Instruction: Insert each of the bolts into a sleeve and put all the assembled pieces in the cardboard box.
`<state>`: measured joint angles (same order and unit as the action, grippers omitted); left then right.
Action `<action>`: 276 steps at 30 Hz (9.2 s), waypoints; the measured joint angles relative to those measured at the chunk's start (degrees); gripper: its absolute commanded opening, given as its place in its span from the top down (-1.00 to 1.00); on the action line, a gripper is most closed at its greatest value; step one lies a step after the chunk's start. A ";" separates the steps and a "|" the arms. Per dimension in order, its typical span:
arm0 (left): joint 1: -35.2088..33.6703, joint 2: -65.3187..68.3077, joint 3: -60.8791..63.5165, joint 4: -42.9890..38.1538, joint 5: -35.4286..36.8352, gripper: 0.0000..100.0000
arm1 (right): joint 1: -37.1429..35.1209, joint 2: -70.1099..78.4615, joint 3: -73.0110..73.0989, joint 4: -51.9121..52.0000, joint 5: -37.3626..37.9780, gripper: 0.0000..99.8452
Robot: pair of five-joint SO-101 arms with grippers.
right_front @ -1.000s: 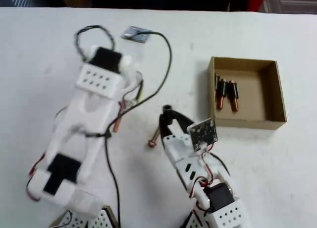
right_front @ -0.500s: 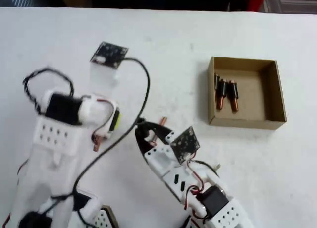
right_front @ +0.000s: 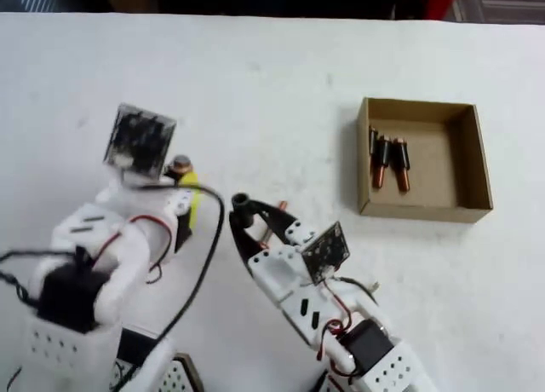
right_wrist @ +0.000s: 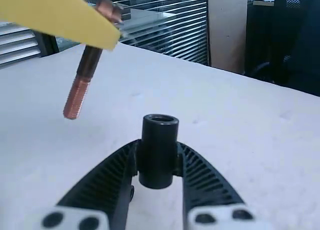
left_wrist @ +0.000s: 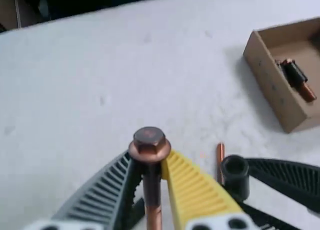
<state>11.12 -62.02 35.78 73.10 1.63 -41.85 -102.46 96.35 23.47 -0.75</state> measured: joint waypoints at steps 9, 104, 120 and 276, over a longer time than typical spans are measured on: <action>0.00 -11.25 10.90 -17.93 0.00 0.96 | 0.00 0.00 0.00 0.00 0.00 0.97; 16.97 -12.22 18.55 -22.86 7.56 0.91 | 2.11 0.09 0.00 -12.57 3.16 0.97; 13.63 -12.31 18.55 -22.24 7.12 0.41 | 2.46 0.09 0.00 -12.57 3.16 0.97; -17.32 -41.58 60.40 -8.26 -3.87 0.96 | 58.29 143.65 -118.15 30.33 15.91 0.69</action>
<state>-6.20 -103.60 96.18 64.84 -2.24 16.44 41.19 -21.80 53.80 15.16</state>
